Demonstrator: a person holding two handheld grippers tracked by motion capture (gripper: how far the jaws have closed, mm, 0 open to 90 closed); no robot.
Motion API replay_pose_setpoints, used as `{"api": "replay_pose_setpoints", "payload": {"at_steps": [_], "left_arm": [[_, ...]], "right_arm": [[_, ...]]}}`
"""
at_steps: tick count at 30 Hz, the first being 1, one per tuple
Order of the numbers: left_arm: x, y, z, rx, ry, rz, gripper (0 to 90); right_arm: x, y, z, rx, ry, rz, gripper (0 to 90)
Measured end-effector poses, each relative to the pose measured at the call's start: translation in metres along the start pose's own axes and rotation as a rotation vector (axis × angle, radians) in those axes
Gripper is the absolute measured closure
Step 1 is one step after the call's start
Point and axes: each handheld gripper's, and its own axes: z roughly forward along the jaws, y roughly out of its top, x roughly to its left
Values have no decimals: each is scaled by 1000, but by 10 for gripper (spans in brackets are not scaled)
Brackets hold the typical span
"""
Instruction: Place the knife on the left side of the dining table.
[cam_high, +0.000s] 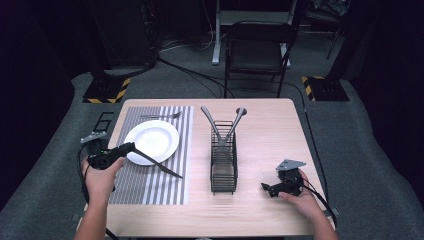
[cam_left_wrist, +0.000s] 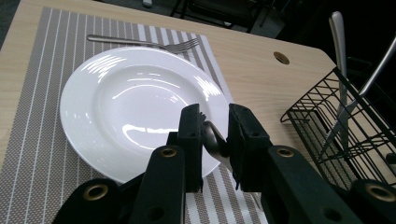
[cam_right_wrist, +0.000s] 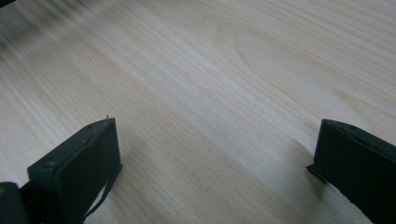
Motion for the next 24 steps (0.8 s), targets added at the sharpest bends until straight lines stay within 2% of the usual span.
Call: {"api": "replay_pose_setpoints", "payload": {"at_steps": [6,9,11,12,15,17,19,20,21,24], "left_arm": [[16,-8,3,-12,-2,-65,745],[22,-11,4,-13,6,-75,742],[25,-14,5,-22,11,-102,738],[28,-16,6,-24,13,-103,738],[34,-22,7,-38,21,-148,735],[40,-26,8,-31,22,-162,734],[44,-30,10,-36,28,-210,732],[47,-31,10,-31,29,-207,730],[49,-33,11,-33,31,-227,730],[55,-39,13,-37,37,-249,725]], "right_arm": [[0,0,0,-1,6,-1,0],[0,0,0,0,6,-1,0],[0,0,0,0,6,-1,0],[0,0,0,0,6,-1,0],[0,0,0,0,6,-1,0],[0,0,0,0,1,1,0],[0,0,0,0,5,-1,0],[0,0,0,0,6,-1,0],[0,0,0,0,6,-1,0],[0,0,0,0,1,1,0]]}}
